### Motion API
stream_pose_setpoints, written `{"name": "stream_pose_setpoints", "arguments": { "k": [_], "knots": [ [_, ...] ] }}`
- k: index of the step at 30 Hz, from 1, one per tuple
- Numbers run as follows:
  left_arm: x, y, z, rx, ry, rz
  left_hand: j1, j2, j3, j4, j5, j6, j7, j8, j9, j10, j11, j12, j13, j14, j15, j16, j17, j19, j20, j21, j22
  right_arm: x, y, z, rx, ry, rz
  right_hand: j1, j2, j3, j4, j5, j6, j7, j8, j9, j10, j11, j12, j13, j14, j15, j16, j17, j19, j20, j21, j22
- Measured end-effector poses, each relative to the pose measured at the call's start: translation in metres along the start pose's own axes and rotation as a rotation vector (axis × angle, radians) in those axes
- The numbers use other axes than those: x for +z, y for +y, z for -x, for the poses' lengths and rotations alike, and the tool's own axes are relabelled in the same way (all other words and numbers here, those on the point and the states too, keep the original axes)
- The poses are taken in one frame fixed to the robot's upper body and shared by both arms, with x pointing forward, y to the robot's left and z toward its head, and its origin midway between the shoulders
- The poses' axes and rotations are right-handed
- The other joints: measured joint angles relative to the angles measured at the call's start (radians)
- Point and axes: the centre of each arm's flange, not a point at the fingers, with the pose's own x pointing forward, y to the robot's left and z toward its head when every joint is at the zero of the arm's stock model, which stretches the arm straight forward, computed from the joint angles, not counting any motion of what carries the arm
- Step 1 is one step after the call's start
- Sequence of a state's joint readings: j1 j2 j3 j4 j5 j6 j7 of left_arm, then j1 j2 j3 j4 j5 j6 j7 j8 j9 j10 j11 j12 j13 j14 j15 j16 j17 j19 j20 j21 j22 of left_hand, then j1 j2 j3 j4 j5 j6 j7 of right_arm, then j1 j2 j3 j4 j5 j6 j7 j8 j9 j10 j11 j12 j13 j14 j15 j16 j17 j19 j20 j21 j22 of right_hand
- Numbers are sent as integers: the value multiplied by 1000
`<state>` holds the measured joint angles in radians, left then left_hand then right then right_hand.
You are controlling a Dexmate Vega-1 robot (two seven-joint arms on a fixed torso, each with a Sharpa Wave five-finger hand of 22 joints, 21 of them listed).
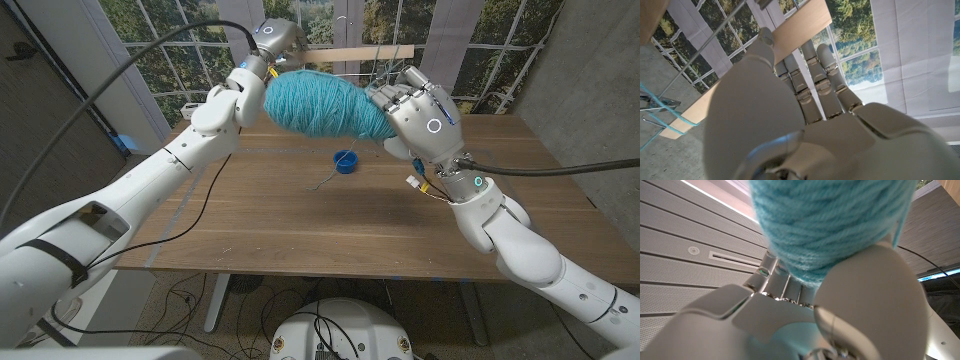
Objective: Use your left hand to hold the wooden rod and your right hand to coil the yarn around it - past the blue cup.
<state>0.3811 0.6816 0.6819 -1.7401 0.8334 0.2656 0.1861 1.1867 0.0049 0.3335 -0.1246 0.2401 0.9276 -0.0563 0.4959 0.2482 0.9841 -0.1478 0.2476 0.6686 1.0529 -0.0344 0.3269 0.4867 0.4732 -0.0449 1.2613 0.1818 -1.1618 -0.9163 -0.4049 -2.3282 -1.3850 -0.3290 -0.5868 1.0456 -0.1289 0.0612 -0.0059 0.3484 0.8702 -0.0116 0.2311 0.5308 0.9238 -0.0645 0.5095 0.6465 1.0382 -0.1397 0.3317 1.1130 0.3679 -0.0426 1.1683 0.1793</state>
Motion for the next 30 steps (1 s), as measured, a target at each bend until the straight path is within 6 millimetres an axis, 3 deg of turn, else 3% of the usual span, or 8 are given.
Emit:
{"name": "stream_pose_setpoints", "arguments": {
  "k": [20, 30],
  "knots": [
    [11, -16, 11, -50, -80, 17, 0, 0, 0, 0, 0, 2, 2, 3, 0, 2, -2, -4, 1, 0, 0, -7, 0, 0, 0, 0, 0, -15, 9, -61, -39, -89, 48, 3, -3, -6, 2, 0, 14, -14, -4, 1, 13, -9, -5, 0, 5, -5, -7, 6, 0, 0, 0, 0],
    [10, -18, 24, -73, -87, 31, 0, 0, 0, 0, 0, 2, 2, 3, 0, 8, 3, -4, 1, 10, -2, -7, 3, 0, 0, 0, 0, -34, 22, -86, -3, -43, 50, 3, -3, -9, 7, -1, 14, -14, -5, 1, 13, -9, -2, 1, 5, -5, -7, 6, -4, 4, 0, 0]
  ]
}}
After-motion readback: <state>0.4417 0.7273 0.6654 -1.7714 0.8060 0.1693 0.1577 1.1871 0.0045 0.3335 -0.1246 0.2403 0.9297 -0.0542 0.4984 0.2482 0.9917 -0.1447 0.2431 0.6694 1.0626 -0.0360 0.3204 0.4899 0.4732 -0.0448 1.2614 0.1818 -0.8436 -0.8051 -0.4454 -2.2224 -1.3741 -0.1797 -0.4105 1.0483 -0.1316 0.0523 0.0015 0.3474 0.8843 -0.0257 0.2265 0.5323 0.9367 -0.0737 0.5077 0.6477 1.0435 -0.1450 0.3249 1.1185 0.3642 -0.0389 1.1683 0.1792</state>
